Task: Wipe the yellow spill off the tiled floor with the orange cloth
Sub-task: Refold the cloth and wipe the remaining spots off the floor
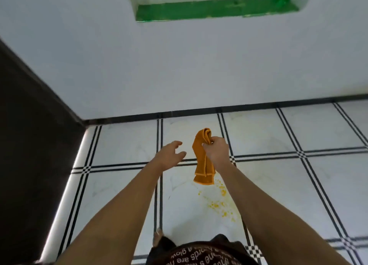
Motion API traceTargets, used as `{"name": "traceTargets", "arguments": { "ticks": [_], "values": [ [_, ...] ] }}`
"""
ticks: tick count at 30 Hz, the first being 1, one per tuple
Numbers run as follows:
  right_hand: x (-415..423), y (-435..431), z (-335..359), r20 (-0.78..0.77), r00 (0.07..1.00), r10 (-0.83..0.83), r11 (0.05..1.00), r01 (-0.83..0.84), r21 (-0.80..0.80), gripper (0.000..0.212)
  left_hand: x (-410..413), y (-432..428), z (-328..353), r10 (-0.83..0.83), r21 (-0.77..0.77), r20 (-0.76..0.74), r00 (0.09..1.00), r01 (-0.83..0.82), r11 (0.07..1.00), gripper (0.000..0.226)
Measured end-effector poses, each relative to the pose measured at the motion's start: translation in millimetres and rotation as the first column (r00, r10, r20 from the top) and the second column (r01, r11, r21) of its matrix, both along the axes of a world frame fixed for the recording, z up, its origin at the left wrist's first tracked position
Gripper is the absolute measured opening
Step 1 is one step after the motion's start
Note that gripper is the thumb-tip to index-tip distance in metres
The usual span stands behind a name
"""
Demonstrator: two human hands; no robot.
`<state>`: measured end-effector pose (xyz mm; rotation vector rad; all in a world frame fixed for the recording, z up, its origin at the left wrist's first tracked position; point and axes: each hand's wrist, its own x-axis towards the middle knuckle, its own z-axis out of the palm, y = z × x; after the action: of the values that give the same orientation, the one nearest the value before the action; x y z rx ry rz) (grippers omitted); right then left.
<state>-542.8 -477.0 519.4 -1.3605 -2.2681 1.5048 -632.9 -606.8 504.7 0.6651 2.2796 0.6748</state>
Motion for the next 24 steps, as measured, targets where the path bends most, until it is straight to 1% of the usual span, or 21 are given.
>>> {"name": "traceTargets", "arguments": {
  "ticks": [2, 6, 9, 12, 14, 16, 17, 20, 22, 24],
  "values": [
    [2, -6, 0, -0.004, 0.99, -0.143, 0.99, 0.143, -0.009, 0.018, -12, 5, -4, -0.122, -0.013, 0.028, 0.992, 0.122, 0.992, 0.052],
    [17, -12, -11, 0.023, 0.939, -0.342, 0.939, 0.343, -0.038, 0.009, -11, 22, -22, -0.269, -0.014, 0.074, 0.96, 0.271, 0.963, 0.051],
    [33, -10, -31, 0.042, 0.902, -0.429, 0.9, 0.431, -0.071, 0.012, -2, 34, -46, -0.327, -0.006, 0.095, 0.94, 0.329, 0.944, 0.051],
    [45, 5, -72, 0.103, 0.859, -0.502, 0.858, 0.51, -0.067, 0.018, 6, 53, -94, -0.354, -0.016, 0.11, 0.929, 0.358, 0.934, 0.051],
    [47, 22, -132, 0.114, 0.835, -0.538, 0.833, 0.547, -0.081, 0.023, 4, 73, -152, -0.379, -0.038, 0.119, 0.918, 0.386, 0.922, 0.051],
    [47, 33, -182, 0.134, 0.82, -0.556, 0.817, 0.569, -0.093, 0.026, 1, 85, -201, -0.405, -0.071, 0.085, 0.91, 0.411, 0.909, 0.051],
    [45, 40, -226, 0.134, 0.807, -0.575, 0.8, 0.589, -0.118, 0.026, -1, 92, -241, -0.42, -0.081, 0.078, 0.904, 0.425, 0.901, 0.051],
    [38, 55, -345, 0.166, 0.772, -0.614, 0.755, 0.635, -0.163, 0.017, -6, 111, -353, -0.441, -0.103, 0.054, 0.896, 0.444, 0.89, 0.051],
    [37, 61, -425, 0.133, 0.731, -0.67, 0.702, 0.681, -0.205, 0.01, -10, 123, -431, -0.474, -0.106, 0.003, 0.881, 0.471, 0.876, 0.051],
    [44, 64, -495, 0.139, 0.686, -0.714, 0.642, 0.721, -0.261, 0.012, -14, 130, -501, -0.492, -0.092, -0.066, 0.868, 0.486, 0.869, 0.051]
  ]
}}
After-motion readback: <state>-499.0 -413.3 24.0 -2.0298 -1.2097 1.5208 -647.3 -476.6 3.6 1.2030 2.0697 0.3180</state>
